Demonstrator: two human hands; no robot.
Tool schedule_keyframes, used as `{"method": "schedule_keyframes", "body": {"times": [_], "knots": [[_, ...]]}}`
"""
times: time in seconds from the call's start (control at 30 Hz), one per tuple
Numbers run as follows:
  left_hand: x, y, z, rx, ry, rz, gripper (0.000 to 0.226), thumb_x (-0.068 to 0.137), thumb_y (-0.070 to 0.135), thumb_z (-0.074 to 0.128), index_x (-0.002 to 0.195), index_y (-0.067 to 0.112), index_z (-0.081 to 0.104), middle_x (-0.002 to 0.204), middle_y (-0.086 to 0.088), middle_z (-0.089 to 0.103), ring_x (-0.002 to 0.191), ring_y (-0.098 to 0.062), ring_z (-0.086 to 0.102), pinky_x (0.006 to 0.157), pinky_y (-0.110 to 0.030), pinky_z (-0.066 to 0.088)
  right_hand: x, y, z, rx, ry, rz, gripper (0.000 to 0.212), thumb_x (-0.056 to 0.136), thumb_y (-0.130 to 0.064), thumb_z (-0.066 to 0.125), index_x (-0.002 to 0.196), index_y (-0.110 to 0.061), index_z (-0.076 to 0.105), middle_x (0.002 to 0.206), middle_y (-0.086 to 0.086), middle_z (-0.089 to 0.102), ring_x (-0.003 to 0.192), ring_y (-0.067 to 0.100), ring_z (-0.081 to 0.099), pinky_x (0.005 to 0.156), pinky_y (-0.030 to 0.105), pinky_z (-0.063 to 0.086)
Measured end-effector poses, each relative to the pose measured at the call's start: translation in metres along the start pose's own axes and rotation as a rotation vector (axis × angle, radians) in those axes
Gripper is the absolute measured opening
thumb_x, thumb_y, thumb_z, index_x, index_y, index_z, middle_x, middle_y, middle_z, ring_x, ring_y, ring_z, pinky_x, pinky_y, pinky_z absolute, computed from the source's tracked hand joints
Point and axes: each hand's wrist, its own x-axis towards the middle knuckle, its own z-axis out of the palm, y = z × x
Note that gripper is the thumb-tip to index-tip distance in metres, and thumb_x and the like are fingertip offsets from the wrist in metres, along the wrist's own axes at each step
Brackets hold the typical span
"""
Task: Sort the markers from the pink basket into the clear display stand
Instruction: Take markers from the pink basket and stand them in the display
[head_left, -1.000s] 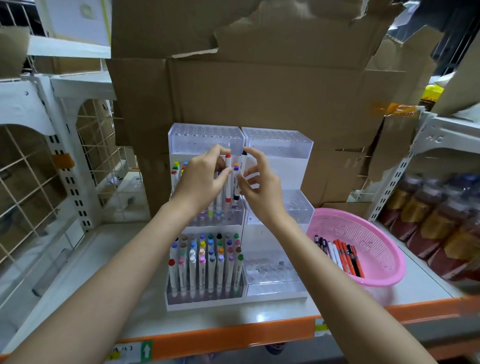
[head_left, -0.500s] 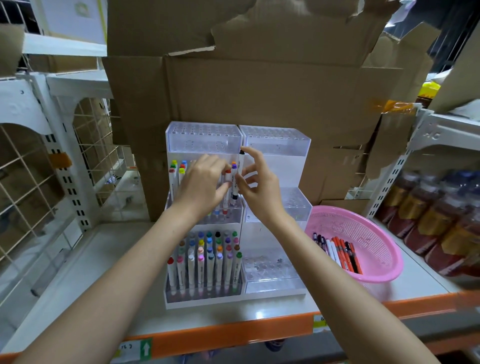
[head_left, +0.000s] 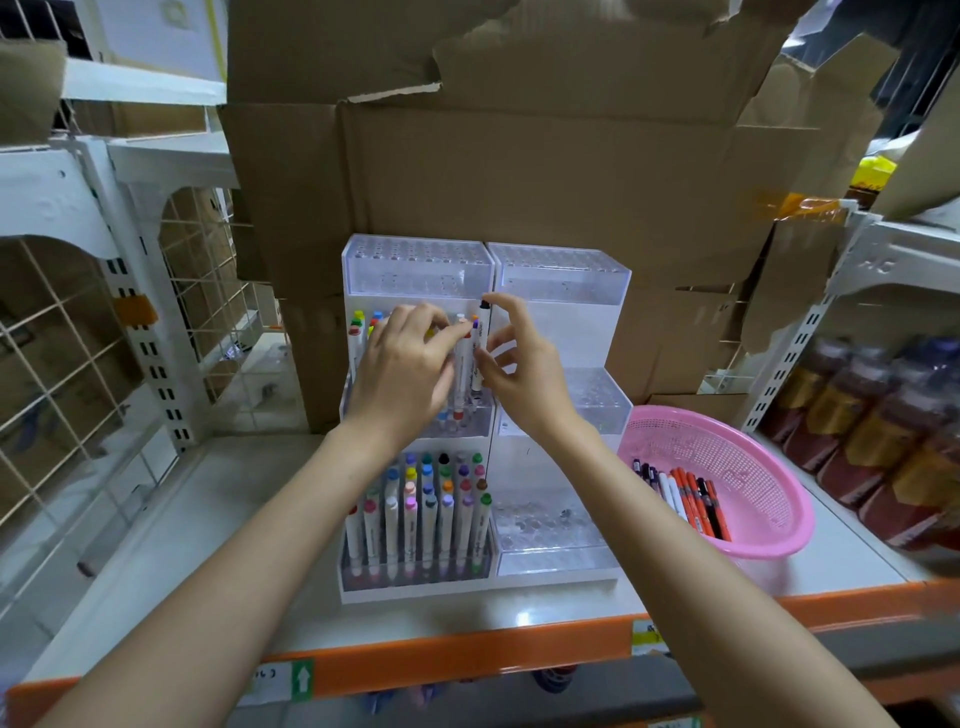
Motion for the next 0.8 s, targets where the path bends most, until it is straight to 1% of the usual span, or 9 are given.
{"method": "schedule_keyframes", "body": {"times": [0.17, 0.3, 0.5, 0.57, 0.63, 0.7, 0.8], "knots": [[0.000, 0.001, -0.001, -0.004, -0.001, -0.013, 0.038, 0.078, 0.003, 0.067, 0.115, 0.008, 0.066, 0.100, -0.011, 0.061, 0.095, -0.029, 0.055, 0.080, -0.040, 0.047, -0.005, 0.002, 0.003, -0.034, -0.019, -0.014, 0.051, 0.087, -0.003, 0.063, 0.131, -0.021, 0.045, 0.079, 0.003, 0.057, 0.069, 0.020, 0.062, 0.064, 0.042, 0.056], [-0.001, 0.002, 0.001, -0.001, 0.013, -0.025, 0.041, 0.076, -0.003, 0.065, 0.116, 0.007, 0.066, 0.100, -0.011, 0.061, 0.095, -0.029, 0.055, 0.081, -0.041, 0.046, -0.007, 0.003, 0.001, -0.038, -0.035, -0.007, 0.049, 0.086, -0.001, 0.063, 0.127, -0.022, 0.047, 0.078, 0.006, 0.058, 0.067, 0.020, 0.062, 0.064, 0.040, 0.057], [-0.003, 0.004, 0.004, 0.028, 0.035, -0.032, 0.047, 0.072, -0.008, 0.064, 0.117, 0.007, 0.065, 0.100, -0.012, 0.062, 0.094, -0.032, 0.056, 0.081, -0.042, 0.046, -0.013, 0.006, 0.002, -0.066, -0.072, -0.005, 0.048, 0.086, -0.004, 0.065, 0.126, -0.022, 0.046, 0.081, 0.006, 0.057, 0.068, 0.023, 0.061, 0.065, 0.043, 0.056], [-0.003, 0.004, 0.004, 0.032, 0.031, -0.037, 0.048, 0.071, -0.008, 0.064, 0.117, 0.007, 0.065, 0.101, -0.012, 0.062, 0.095, -0.032, 0.056, 0.081, -0.042, 0.046, -0.012, 0.006, 0.001, -0.064, -0.062, -0.022, 0.044, 0.088, -0.006, 0.064, 0.126, -0.022, 0.047, 0.085, 0.004, 0.056, 0.068, 0.020, 0.060, 0.064, 0.039, 0.056], [-0.004, 0.004, 0.004, 0.026, 0.023, -0.040, 0.050, 0.070, -0.008, 0.065, 0.117, 0.006, 0.065, 0.103, -0.013, 0.061, 0.097, -0.032, 0.056, 0.083, -0.043, 0.047, -0.011, 0.005, 0.000, -0.073, -0.026, -0.044, 0.041, 0.089, -0.007, 0.062, 0.124, -0.023, 0.048, 0.093, 0.002, 0.055, 0.068, 0.014, 0.058, 0.060, 0.031, 0.055], [-0.005, 0.004, 0.004, 0.021, 0.011, -0.038, 0.051, 0.070, -0.007, 0.066, 0.119, 0.006, 0.064, 0.104, -0.014, 0.061, 0.099, -0.033, 0.056, 0.085, -0.043, 0.047, -0.010, 0.004, 0.000, -0.071, -0.009, -0.063, 0.038, 0.089, -0.007, 0.062, 0.122, -0.021, 0.050, 0.096, 0.001, 0.055, 0.067, 0.012, 0.057, 0.057, 0.026, 0.051], [-0.005, 0.004, 0.002, 0.030, -0.017, -0.033, 0.052, 0.070, -0.005, 0.067, 0.120, 0.006, 0.063, 0.106, -0.014, 0.060, 0.101, -0.033, 0.056, 0.086, -0.043, 0.047, -0.009, 0.002, 0.001, -0.057, -0.023, -0.054, 0.032, 0.089, -0.004, 0.060, 0.117, -0.018, 0.052, 0.093, 0.001, 0.055, 0.065, 0.011, 0.054, 0.058, 0.030, 0.050]]}}
